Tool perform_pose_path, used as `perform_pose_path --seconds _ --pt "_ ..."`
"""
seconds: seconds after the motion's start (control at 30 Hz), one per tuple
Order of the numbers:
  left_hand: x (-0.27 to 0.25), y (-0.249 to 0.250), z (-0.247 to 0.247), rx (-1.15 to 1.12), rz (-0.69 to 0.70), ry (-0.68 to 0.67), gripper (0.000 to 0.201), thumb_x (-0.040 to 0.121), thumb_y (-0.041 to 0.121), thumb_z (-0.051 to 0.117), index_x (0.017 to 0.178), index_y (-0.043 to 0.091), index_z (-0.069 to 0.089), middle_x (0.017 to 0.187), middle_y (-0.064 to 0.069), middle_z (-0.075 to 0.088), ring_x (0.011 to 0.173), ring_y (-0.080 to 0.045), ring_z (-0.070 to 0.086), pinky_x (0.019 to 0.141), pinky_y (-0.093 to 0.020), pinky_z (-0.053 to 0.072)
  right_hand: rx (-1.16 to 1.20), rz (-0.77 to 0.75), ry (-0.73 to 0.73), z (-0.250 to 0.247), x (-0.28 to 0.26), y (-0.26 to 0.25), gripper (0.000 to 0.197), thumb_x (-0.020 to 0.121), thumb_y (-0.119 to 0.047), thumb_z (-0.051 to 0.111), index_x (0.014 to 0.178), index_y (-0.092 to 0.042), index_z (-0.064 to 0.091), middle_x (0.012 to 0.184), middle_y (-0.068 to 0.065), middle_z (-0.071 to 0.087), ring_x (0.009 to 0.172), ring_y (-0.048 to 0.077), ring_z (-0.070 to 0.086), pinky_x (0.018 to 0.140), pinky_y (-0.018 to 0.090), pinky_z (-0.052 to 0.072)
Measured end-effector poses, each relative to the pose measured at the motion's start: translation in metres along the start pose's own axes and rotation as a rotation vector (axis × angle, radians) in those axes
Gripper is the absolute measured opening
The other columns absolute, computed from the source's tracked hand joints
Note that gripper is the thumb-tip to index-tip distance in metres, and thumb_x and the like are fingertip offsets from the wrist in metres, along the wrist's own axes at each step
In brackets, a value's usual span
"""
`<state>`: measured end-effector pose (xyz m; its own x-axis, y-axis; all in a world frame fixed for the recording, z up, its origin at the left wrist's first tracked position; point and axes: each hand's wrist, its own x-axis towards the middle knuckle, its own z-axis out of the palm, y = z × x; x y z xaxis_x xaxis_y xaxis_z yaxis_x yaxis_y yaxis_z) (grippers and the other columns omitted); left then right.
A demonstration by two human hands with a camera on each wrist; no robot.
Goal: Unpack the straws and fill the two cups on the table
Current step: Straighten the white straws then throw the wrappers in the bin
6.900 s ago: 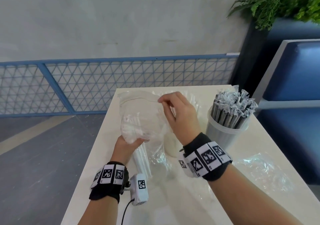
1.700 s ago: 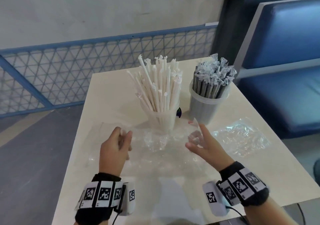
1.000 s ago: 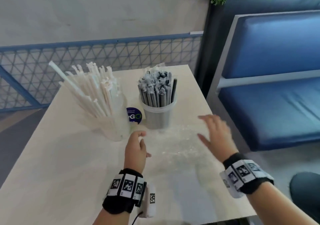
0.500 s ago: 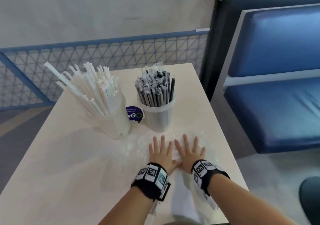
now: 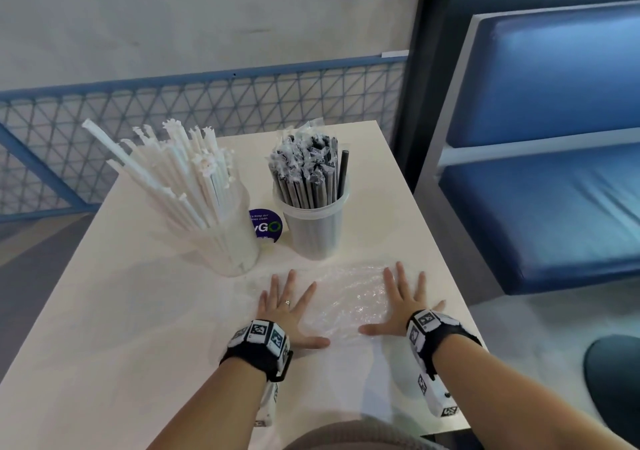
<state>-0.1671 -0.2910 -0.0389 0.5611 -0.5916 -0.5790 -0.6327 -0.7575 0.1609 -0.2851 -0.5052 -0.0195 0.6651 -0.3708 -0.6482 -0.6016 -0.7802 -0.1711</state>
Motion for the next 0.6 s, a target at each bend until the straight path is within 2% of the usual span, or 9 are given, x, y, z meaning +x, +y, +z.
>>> perform_pose_path --seconds 0.1,0.2,0.27,0.3,0.33,0.4,0.5,0.53,0.6 --pt "-0.003 -0.006 -0.007 0.009 -0.01 -0.037 0.136 0.023 0.1 0.025 0.137 0.045 -0.026 0.139 0.0 -0.048 0.132 -0.032 -0.04 0.111 -0.053 -0.014 0.036 0.022 -0.009 -0.004 -0.002 0.001 0.133 0.051 -0.081 0.061 0.137 -0.037 -0.031 0.141 -0.017 -0.045 0.135 0.035 -0.035 0.102 0.076 0.004" --pt "-0.017 -0.003 -0.024 -0.046 -0.018 0.039 0.124 0.056 0.081 0.058 0.146 0.033 -0.013 0.155 -0.007 -0.024 0.141 -0.031 -0.025 0.114 -0.05 -0.01 0.018 0.034 0.011 -0.006 -0.009 -0.008 0.132 0.057 -0.078 0.061 0.138 -0.031 -0.032 0.145 -0.008 -0.044 0.135 0.036 -0.035 0.106 0.072 0.003" --pt "-0.034 -0.005 -0.039 -0.322 -0.023 0.401 0.104 0.069 0.057 0.069 0.146 0.013 0.014 0.153 -0.013 0.022 0.142 -0.028 0.016 0.117 -0.047 0.009 -0.031 0.024 0.093 -0.008 -0.02 -0.023 0.126 0.063 -0.077 0.056 0.138 -0.028 -0.032 0.147 0.002 -0.04 0.137 0.035 -0.032 0.109 0.067 0.002" --pt "-0.047 -0.01 -0.048 -0.512 -0.027 0.634 0.09 0.07 0.044 0.074 0.138 0.008 0.028 0.136 -0.013 0.042 0.127 -0.027 0.039 0.112 -0.045 0.027 -0.029 0.005 0.16 -0.01 -0.027 -0.033 0.12 0.067 -0.076 0.053 0.14 -0.027 -0.028 0.15 0.004 -0.035 0.139 0.034 -0.028 0.111 0.064 0.002" --pt "-0.059 -0.018 -0.055 -0.66 -0.032 0.852 0.078 0.069 0.033 0.079 0.129 0.007 0.037 0.117 -0.011 0.049 0.106 -0.024 0.05 0.098 -0.041 0.04 0.004 -0.028 0.244 -0.012 -0.035 -0.044 0.113 0.071 -0.074 0.051 0.144 -0.027 -0.021 0.154 0.005 -0.026 0.142 0.031 -0.021 0.112 0.062 0.002" --pt "-0.082 -0.044 -0.071 -0.857 -0.087 1.156 0.074 0.064 0.02 0.083 0.12 0.006 0.037 0.104 -0.008 0.046 0.085 -0.021 0.051 0.08 -0.034 0.046 0.193 -0.163 0.406 -0.019 -0.051 -0.073 0.095 0.077 -0.064 0.054 0.147 -0.025 0.004 0.158 0.003 0.004 0.146 0.025 0.009 0.115 0.053 0.008" --pt "-0.1 -0.092 -0.104 -1.078 -0.154 1.2 0.093 0.062 0.018 0.084 0.134 0.009 0.026 0.124 -0.008 0.041 0.1 -0.018 0.051 0.087 -0.029 0.041 0.528 -0.502 0.524 -0.04 -0.074 -0.127 0.074 0.078 -0.043 0.068 0.138 -0.019 0.033 0.14 -0.001 0.04 0.127 0.016 0.044 0.103 0.023 0.032" --pt "-0.102 -0.107 -0.116 -1.114 -0.156 1.158 0.099 0.062 0.019 0.084 0.138 0.011 0.022 0.131 -0.008 0.039 0.108 -0.017 0.048 0.091 -0.029 0.039 0.562 -0.573 0.542 -0.047 -0.078 -0.146 0.073 0.076 -0.04 0.07 0.137 -0.018 0.035 0.136 -0.001 0.043 0.124 0.014 0.046 0.098 0.018 0.034" --pt "-0.102 -0.133 -0.14 -1.114 -0.133 1.018 0.11 0.061 0.02 0.084 0.144 0.015 0.013 0.142 -0.007 0.034 0.123 -0.017 0.042 0.099 -0.031 0.036 0.613 -0.664 0.548 -0.062 -0.08 -0.179 0.081 0.073 -0.04 0.073 0.139 -0.019 0.031 0.139 -0.001 0.041 0.124 0.009 0.043 0.103 0.021 0.035"
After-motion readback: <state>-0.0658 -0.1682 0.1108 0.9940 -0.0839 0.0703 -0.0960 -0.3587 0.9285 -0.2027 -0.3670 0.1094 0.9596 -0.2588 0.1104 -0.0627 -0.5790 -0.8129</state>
